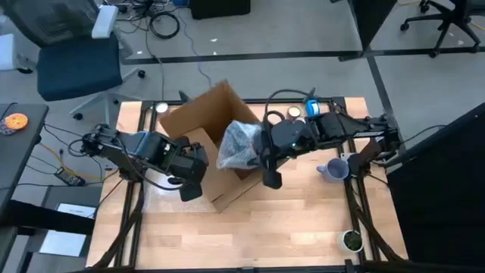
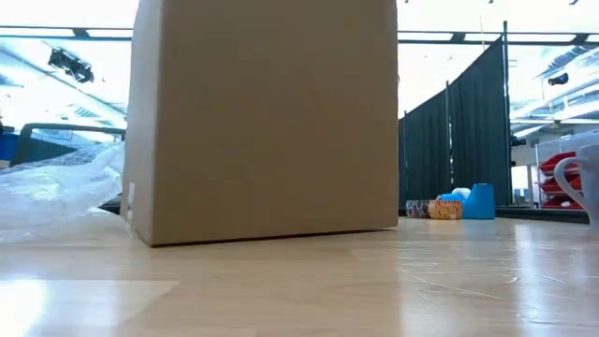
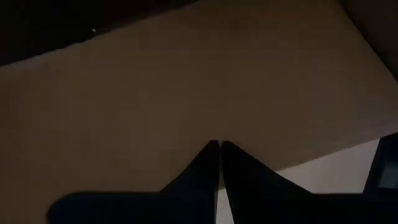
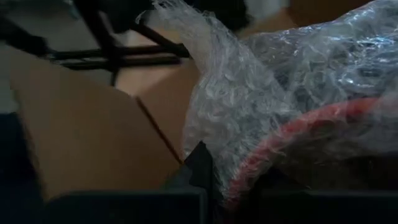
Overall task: Wrap mug
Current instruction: Put the wrapped orange mug into the box
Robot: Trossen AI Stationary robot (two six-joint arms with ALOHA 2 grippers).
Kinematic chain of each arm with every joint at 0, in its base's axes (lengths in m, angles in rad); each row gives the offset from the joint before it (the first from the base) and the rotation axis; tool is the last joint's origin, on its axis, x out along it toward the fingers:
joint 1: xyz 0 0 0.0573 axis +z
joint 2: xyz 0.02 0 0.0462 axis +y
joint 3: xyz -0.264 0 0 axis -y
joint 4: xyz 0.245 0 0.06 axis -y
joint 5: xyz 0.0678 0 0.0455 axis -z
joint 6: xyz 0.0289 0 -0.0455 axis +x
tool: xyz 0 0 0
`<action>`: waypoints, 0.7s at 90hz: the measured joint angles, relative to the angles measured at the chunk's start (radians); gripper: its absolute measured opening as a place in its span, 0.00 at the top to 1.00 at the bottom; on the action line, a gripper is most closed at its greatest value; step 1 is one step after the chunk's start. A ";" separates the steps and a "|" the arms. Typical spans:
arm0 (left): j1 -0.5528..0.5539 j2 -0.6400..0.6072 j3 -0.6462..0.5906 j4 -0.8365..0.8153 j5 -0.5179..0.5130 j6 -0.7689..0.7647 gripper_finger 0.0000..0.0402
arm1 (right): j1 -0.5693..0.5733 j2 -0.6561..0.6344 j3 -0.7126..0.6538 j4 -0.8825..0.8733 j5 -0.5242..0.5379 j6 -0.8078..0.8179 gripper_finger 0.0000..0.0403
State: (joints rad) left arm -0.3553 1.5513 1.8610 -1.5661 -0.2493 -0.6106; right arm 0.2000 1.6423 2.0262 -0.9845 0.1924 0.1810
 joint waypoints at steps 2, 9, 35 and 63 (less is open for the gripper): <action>0.000 0.000 0.000 0.001 0.000 0.000 0.99 | -0.002 -0.008 0.000 -0.006 0.013 0.001 0.99; -0.003 0.000 0.001 0.005 -0.004 0.000 0.99 | -0.013 -0.027 0.002 -0.034 0.056 0.004 0.99; -0.007 0.000 0.001 0.006 0.006 0.000 0.99 | -0.088 0.002 -0.002 -0.244 0.118 0.094 0.99; -0.013 0.000 0.001 0.030 -0.008 0.004 0.99 | -0.106 0.054 -0.013 -0.288 -0.213 0.177 0.99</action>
State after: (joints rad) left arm -0.3683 1.5509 1.8618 -1.5360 -0.2576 -0.6067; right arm 0.0937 1.6966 2.0128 -1.2723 -0.0207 0.3576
